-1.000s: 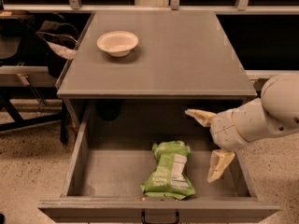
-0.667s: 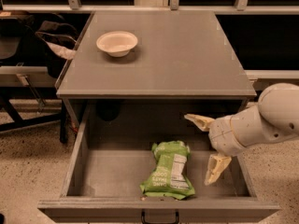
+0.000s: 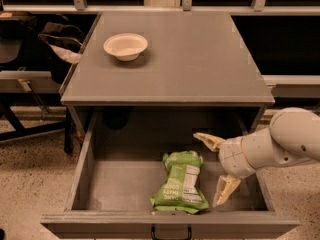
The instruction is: Pick green rice chip bag from top drawer and place on counter
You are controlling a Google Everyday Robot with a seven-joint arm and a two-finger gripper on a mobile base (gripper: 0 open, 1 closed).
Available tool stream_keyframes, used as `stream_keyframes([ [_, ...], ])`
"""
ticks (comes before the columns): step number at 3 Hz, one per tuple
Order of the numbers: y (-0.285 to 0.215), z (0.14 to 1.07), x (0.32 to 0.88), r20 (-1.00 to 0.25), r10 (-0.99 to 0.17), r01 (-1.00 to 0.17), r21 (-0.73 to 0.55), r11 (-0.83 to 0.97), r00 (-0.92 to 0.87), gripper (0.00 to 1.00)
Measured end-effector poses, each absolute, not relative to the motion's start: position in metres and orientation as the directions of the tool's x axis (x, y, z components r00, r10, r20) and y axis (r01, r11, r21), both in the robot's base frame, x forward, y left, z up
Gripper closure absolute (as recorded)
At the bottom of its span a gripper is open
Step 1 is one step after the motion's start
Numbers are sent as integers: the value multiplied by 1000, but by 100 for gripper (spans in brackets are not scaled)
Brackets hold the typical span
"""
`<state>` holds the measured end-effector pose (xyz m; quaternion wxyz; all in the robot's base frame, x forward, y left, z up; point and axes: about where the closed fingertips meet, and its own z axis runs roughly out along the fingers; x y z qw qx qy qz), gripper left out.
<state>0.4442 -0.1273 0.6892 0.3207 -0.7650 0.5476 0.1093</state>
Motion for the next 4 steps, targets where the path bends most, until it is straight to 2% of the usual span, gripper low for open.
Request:
stream_keyframes([
  [4,-121,661,442,-525,-778,-927,-320,-194,344,0],
])
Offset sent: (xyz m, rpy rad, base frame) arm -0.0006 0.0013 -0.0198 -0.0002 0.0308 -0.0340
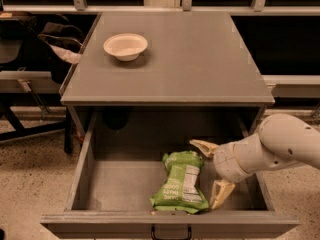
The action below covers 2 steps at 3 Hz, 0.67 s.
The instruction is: Pick green rice chip bag from top drawer and place on counter
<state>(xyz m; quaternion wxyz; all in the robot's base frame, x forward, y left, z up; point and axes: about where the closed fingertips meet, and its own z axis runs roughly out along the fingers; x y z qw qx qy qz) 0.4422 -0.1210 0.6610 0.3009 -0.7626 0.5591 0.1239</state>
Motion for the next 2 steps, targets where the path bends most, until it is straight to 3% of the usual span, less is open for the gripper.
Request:
stream_keyframes([
  [2,-115,617,447,-577,-761,-951,-247,-185,298,0],
])
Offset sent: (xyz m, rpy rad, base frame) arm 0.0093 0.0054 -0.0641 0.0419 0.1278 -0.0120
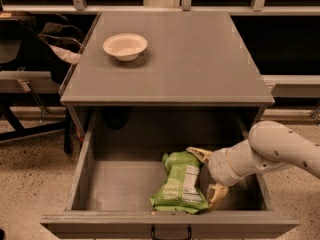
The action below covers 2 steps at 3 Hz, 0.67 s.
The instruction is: Pick green rice chip bag from top drawer and place on counter
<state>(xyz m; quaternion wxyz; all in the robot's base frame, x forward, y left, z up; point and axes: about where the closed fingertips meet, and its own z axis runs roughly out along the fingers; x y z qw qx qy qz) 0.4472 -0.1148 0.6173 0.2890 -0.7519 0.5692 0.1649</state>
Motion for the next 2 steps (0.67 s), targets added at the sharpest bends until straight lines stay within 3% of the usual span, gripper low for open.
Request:
stream_keyframes([
  [2,-115,617,447,-578,-760,-951,-246,-185,297,42],
])
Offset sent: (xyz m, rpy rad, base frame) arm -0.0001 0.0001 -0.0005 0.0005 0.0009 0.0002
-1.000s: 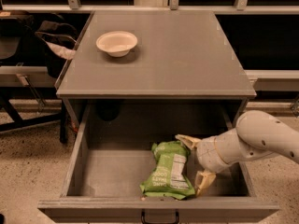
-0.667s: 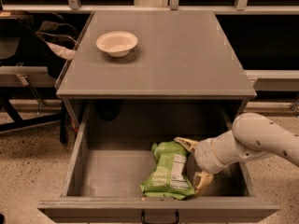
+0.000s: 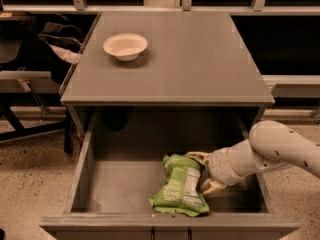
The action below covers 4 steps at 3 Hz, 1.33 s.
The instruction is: Pick green rice chip bag from top drawer and place on counter
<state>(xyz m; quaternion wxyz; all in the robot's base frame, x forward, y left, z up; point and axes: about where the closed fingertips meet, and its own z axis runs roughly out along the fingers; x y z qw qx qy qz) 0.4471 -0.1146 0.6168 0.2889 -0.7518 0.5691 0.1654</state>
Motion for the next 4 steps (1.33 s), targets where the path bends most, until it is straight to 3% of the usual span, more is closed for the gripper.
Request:
stream_keyframes([
  [1,-115,617,447,-578,-760,-951,-246,-185,297,73],
  [2,-115,617,447,-578,-760,-951,-246,-185,297,96],
  [4,-114,617,447,-578,-760,-951,-245,-186,297,100],
])
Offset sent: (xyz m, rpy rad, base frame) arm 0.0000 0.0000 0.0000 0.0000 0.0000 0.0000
